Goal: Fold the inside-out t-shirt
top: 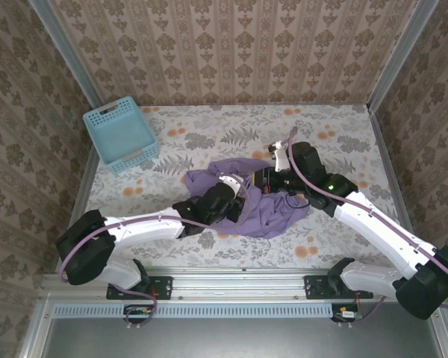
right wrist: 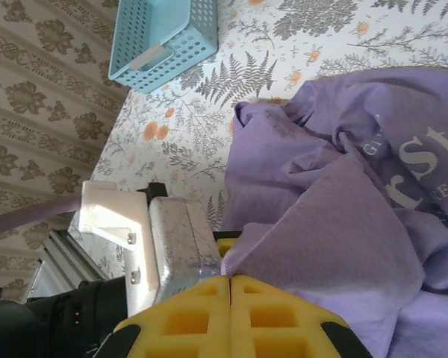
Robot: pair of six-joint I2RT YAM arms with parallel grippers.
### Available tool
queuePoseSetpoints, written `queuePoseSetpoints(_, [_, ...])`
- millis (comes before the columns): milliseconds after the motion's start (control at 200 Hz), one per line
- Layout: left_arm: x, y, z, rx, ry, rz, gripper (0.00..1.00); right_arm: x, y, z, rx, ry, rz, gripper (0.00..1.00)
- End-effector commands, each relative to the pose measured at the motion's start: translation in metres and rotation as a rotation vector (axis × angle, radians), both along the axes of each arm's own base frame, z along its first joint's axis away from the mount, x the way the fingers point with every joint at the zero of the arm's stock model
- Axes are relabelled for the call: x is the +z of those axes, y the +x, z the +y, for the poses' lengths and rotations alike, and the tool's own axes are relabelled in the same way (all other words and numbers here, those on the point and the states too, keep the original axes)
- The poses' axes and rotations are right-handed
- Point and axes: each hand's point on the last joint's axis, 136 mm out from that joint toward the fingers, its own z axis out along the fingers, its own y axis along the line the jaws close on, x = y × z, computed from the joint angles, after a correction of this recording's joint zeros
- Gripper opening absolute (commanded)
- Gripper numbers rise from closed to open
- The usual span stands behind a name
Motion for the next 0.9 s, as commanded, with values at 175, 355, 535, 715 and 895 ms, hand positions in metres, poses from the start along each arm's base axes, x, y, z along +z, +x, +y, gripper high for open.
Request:
queuePoseSetpoints(175, [0.025, -0.018, -0.014, -0.127, -0.093, -0.027, 0.29, -0.003, 0.011, -0.020, -0.067, -0.061, -0.032, 0.00])
queuePoseSetpoints(355, [0.015, -0.012, -0.010, -0.095, -0.064, -0.016, 0.30, 0.005, 0.007, -0.010, -0.030, -0.027, -0.043, 0.00])
queuePoseSetpoints(535, [0.005, -0.007, -0.011, -0.082, -0.026, -0.001, 0.28, 0.007, 0.002, -0.012, -0.024, -0.035, -0.057, 0.00])
queuePoseSetpoints(715, [0.001, -0.013, -0.012, -0.114, -0.037, 0.006, 0.28, 0.011, 0.004, -0.023, -0.073, -0.052, -0.081, 0.00])
queuePoseSetpoints(895, [-0.002, -0.022, -0.005, -0.148, -0.078, 0.017, 0.34, 0.017, 0.003, -0.013, -0.029, -0.017, -0.081, 0.00])
